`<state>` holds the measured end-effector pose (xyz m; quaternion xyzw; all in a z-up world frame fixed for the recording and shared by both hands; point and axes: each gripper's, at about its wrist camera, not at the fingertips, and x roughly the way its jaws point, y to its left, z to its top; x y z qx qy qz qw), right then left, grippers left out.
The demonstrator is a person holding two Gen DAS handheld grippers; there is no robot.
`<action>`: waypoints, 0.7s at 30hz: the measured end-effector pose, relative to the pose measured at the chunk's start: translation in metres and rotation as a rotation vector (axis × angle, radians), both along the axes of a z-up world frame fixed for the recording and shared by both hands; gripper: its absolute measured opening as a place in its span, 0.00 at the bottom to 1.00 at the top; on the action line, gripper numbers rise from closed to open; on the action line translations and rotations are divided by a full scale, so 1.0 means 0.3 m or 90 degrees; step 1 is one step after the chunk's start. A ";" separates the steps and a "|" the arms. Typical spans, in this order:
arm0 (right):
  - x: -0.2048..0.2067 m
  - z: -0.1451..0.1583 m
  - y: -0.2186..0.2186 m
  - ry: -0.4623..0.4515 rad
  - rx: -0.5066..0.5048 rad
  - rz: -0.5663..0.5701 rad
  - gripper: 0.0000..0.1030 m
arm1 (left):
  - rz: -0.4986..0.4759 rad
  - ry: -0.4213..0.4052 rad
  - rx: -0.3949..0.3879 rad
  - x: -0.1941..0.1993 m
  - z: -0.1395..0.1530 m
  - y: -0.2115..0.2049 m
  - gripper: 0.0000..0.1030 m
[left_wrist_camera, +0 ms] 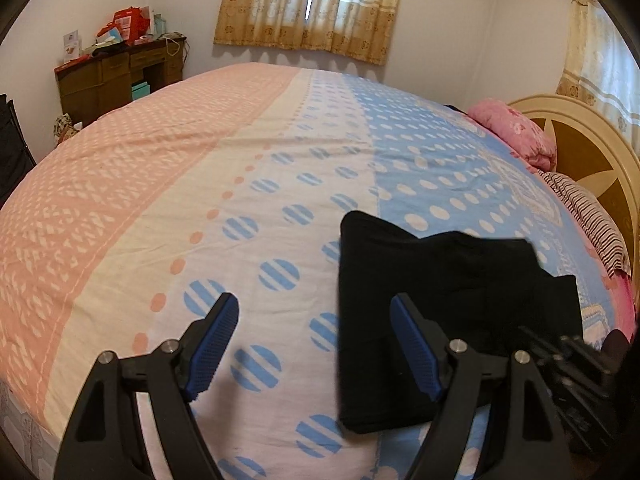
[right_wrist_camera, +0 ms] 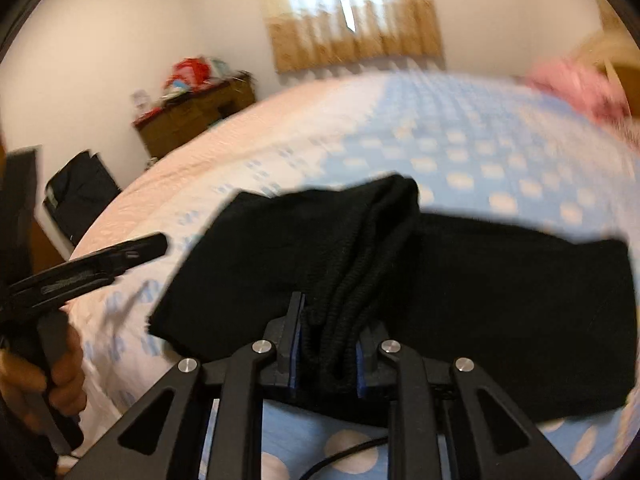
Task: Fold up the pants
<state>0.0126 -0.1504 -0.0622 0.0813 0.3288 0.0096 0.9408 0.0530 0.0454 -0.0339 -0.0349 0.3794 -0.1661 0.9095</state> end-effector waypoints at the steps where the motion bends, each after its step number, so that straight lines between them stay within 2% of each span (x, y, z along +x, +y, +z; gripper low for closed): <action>1: -0.017 0.031 0.005 -0.018 -0.005 0.014 0.20 | 0.002 -0.002 0.000 0.003 0.004 -0.001 0.78; 6: -0.128 0.208 -0.092 -0.086 -0.007 0.036 0.20 | 0.007 -0.019 0.003 0.013 0.035 -0.005 0.78; 11: -0.258 0.288 -0.294 -0.098 -0.048 -0.038 0.20 | -0.008 -0.019 0.004 0.027 0.041 -0.056 0.78; 14: -0.324 0.257 -0.421 -0.067 -0.069 -0.104 0.20 | -0.029 -0.016 0.012 0.025 0.036 -0.108 0.78; 18: -0.345 0.103 -0.542 0.006 -0.049 -0.163 0.20 | -0.065 -0.011 0.026 0.014 0.021 -0.196 0.78; 21: -0.344 0.003 -0.559 0.039 -0.034 -0.177 0.20 | -0.085 -0.009 0.043 0.003 0.008 -0.253 0.78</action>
